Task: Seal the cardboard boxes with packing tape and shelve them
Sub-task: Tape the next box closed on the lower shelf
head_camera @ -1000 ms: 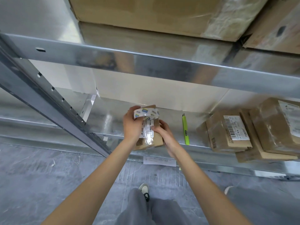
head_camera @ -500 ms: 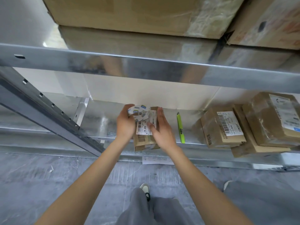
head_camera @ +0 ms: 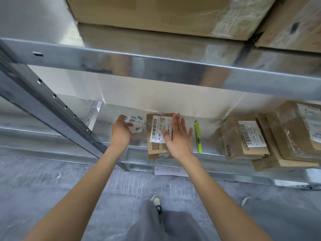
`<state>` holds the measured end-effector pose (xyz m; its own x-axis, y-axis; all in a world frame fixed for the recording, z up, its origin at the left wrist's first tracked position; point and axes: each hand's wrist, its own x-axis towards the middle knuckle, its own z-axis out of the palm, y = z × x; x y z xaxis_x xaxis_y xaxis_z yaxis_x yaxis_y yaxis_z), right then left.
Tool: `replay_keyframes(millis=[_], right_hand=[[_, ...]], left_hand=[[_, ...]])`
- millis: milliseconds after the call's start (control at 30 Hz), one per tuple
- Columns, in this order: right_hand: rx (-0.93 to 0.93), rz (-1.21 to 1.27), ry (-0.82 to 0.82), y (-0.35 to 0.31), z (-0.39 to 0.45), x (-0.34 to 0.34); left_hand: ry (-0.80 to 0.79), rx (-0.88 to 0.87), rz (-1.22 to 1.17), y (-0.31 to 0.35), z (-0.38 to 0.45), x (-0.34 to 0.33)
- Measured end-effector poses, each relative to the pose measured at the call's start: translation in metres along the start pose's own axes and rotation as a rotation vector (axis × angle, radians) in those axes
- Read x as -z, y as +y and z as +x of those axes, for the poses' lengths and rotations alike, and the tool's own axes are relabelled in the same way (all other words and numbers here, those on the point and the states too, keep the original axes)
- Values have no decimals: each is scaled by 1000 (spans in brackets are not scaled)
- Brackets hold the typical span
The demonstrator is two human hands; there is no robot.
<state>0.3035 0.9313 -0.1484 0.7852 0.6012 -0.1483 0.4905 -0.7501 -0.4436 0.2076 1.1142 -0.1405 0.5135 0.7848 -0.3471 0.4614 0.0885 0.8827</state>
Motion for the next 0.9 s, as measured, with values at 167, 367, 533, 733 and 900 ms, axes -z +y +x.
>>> replay_keyframes(millis=[167, 367, 533, 733, 900], right_hand=[[27, -188, 7, -13, -3, 1], [115, -268, -4, -33, -3, -3], [260, -270, -25, -66, -9, -25], [259, -269, -22, -60, -12, -19], [-106, -50, 47, -51, -14, -4]], left_hand=[[-67, 110, -57, -18, 2, -4], [-34, 101, -36, -16, 6, -7], [-2, 31, 65, -16, 6, -9], [-22, 49, -14, -22, 8, -14], [-197, 257, -449, -31, -3, -22]])
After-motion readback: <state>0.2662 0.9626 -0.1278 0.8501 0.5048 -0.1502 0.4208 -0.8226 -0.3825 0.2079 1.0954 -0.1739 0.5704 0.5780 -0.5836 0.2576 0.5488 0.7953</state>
